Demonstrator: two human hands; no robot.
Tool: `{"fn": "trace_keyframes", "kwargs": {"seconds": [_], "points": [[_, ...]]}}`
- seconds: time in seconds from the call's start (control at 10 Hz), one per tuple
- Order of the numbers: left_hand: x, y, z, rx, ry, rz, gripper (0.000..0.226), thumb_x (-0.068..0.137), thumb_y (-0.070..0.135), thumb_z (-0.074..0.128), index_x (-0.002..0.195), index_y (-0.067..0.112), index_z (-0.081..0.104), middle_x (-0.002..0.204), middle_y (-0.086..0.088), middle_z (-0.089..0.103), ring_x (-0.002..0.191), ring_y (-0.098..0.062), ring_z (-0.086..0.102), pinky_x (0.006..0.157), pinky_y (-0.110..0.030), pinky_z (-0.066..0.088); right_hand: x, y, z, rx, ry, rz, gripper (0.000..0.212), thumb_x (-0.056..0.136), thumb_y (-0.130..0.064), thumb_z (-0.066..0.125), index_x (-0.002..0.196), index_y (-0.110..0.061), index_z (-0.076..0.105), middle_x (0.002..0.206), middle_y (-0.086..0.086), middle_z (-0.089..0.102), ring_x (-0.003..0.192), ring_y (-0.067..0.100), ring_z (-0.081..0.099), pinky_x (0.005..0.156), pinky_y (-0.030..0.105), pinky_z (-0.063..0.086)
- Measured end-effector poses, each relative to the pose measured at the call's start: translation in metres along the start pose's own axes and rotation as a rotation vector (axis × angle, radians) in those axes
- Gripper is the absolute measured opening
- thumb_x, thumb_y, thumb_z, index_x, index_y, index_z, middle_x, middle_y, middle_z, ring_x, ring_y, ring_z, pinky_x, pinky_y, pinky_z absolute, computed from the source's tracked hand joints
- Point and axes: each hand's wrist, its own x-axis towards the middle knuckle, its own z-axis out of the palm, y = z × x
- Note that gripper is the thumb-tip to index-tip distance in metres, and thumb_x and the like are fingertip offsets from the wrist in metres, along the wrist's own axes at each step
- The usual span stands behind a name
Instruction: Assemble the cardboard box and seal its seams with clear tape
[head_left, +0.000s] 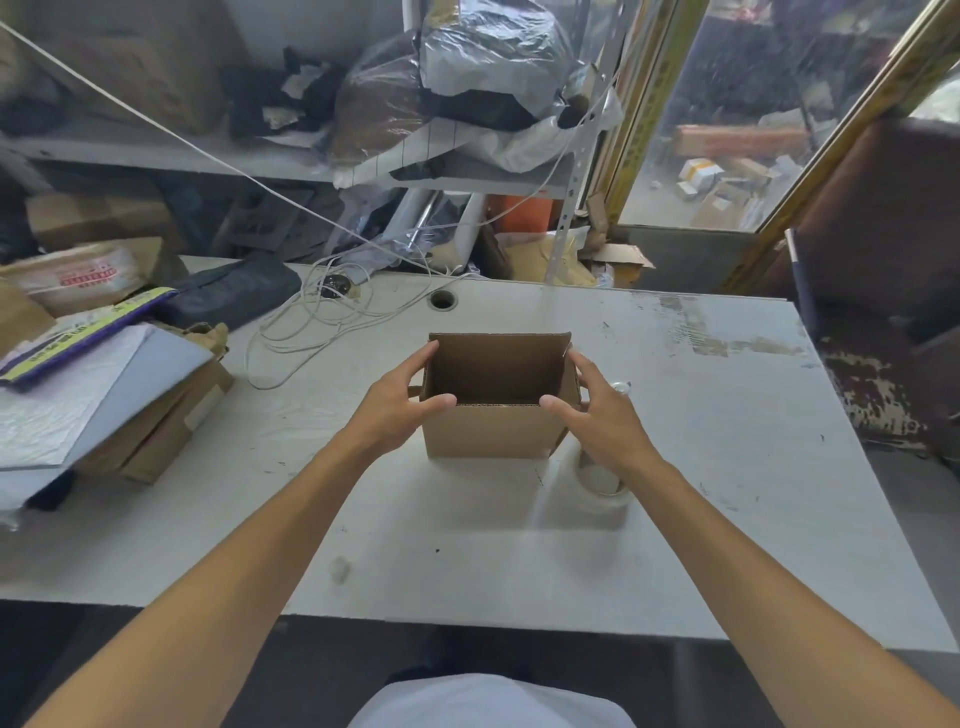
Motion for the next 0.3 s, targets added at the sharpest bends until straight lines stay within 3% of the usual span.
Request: {"fn": "trace_keyframes", "kwargs": {"seconds": [0.1, 0.2, 0.3], "points": [[-0.003, 0.010, 0.003, 0.103, 0.049, 0.035, 0.071, 0.090, 0.031, 0.070, 0.151, 0.037, 0.034, 0.154, 0.003, 0.041, 0.133, -0.021, 0.049, 0.108, -0.034, 0.042, 0.005, -0.006, -0.005, -0.252, 0.051, -0.145, 0.070, 0.092, -0.046, 0.062, 0.152, -0.030, 0.028, 0.155, -0.002, 0.036, 0.139, 0.018, 0.038, 0.109, 0.037, 0.038], [-0.010, 0.020, 0.009, 0.367, 0.122, 0.137, 0.065, 0.094, 0.035, 0.063, 0.152, 0.027, 0.035, 0.155, -0.002, 0.039, 0.140, -0.020, 0.038, 0.112, -0.030, 0.031, 0.007, -0.010, -0.004, -0.436, 0.074, -0.297, 0.064, 0.095, -0.042, 0.057, 0.151, -0.024, 0.033, 0.157, 0.002, 0.032, 0.142, 0.020, 0.033, 0.112, 0.038, 0.035], [-0.011, 0.031, 0.007, 0.622, 0.152, 0.137, 0.064, 0.097, 0.042, 0.057, 0.154, 0.025, 0.033, 0.159, -0.007, 0.032, 0.145, -0.025, 0.030, 0.117, -0.041, 0.031, 0.015, -0.019, -0.007, -0.552, 0.035, -0.342, 0.061, 0.098, -0.041, 0.052, 0.152, -0.018, 0.034, 0.157, 0.006, 0.031, 0.144, 0.022, 0.027, 0.116, 0.037, 0.028]]}}
